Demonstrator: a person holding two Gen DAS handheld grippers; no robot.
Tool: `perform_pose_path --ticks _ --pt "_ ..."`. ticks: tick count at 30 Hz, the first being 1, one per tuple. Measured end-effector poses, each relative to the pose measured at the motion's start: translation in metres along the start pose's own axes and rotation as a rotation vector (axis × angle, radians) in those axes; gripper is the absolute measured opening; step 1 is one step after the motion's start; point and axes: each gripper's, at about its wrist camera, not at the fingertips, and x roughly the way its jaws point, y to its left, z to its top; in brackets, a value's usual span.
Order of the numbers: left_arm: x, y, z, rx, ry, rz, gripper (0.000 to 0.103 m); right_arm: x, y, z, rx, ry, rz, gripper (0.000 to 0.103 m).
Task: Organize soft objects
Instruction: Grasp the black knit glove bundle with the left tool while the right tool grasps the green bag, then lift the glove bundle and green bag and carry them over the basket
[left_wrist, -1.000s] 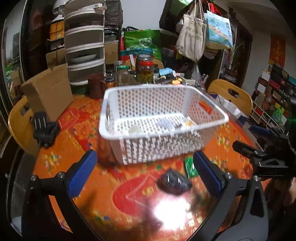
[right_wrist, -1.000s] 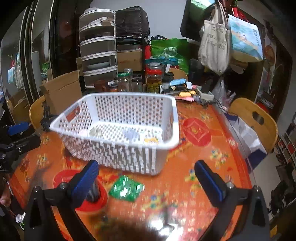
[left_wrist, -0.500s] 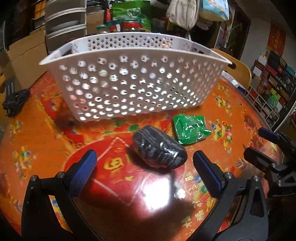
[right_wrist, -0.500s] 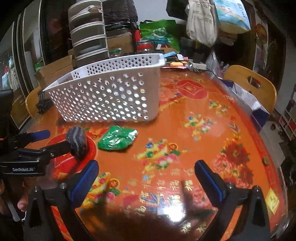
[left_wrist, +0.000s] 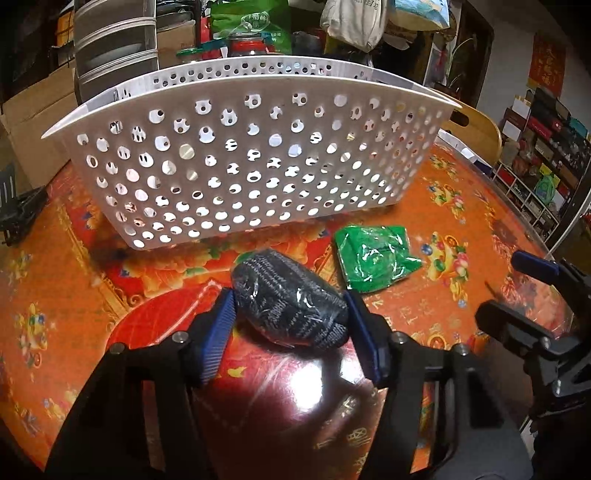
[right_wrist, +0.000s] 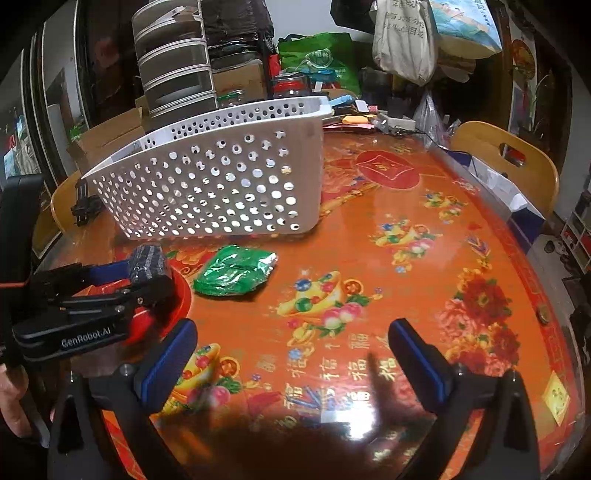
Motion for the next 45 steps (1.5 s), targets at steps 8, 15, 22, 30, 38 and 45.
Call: perform_pose_path --ticks 8,15,22,30,38,45 --pt "-0.033 0.032 -0.012 -0.047 -0.065 0.037 0.056 0.031 0.03 0.014 -0.041 0.053 -0.008 0.103" --pt "-0.053 0.065 -0.017 -0.103 -0.1 0.047 0.056 0.066 0.056 0.027 -0.08 0.122 -0.03 0.103" --pt "-0.06 0.071 -0.024 -0.119 -0.111 0.031 0.056 0.092 0.067 0.037 -0.085 0.181 -0.076 0.103" --pt "-0.057 0.071 -0.028 -0.132 -0.105 0.026 0.056 0.094 0.075 0.047 -0.112 0.145 -0.065 0.071" --pt "-0.059 0.068 -0.03 -0.127 -0.116 0.023 0.056 0.076 0.07 0.036 -0.131 0.125 -0.047 0.06" --pt "-0.066 0.062 -0.032 -0.108 -0.126 0.022 0.056 0.044 0.06 0.015 -0.125 0.078 -0.004 0.059"
